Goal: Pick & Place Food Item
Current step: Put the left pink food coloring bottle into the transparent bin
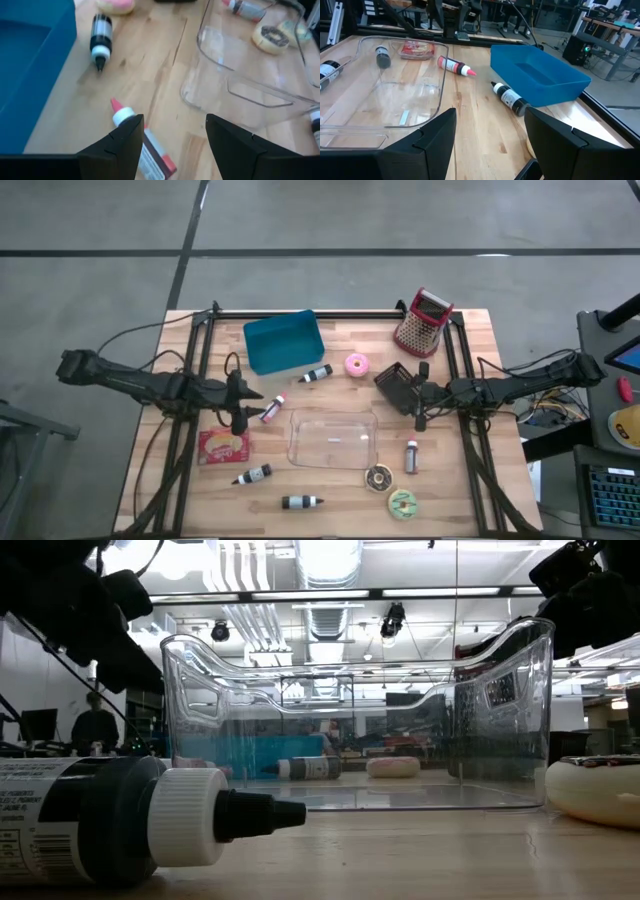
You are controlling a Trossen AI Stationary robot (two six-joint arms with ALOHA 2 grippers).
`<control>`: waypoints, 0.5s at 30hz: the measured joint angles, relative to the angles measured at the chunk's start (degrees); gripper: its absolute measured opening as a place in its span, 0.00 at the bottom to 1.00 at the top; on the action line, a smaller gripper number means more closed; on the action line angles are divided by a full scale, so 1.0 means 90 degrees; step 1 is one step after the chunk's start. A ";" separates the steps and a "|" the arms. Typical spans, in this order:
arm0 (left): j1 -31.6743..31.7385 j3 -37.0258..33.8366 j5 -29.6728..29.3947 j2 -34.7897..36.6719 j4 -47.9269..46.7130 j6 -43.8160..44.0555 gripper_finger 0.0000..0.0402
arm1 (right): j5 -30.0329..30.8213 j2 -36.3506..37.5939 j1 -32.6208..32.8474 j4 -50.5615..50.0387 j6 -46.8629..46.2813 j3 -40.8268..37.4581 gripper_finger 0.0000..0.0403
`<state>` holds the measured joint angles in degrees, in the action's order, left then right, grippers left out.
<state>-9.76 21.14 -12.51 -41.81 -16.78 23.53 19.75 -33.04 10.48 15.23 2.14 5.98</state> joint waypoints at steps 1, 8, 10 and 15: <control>0.0000 0.0126 0.0012 -0.0069 -0.0163 0.0064 0.55 | 0.0000 0.0000 -0.0002 0.0000 0.0021 0.0000 0.58; 0.0007 0.0796 -0.0061 -0.0819 -0.0524 0.0473 0.55 | 0.0000 0.0000 -0.0002 -0.0002 0.0045 0.0000 0.58; 0.0007 0.0959 -0.0063 -0.1106 -0.0523 0.0473 0.55 | 0.0000 0.0000 -0.0002 -0.0003 0.0046 0.0000 0.57; 0.0012 0.1201 -0.0035 -0.1702 -0.0522 0.0385 0.55 | 0.0000 0.0001 -0.0002 -0.0038 0.0046 0.0000 0.56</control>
<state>-9.65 31.95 -12.83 -57.13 -21.47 27.00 19.75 -33.03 10.46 14.88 2.55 5.98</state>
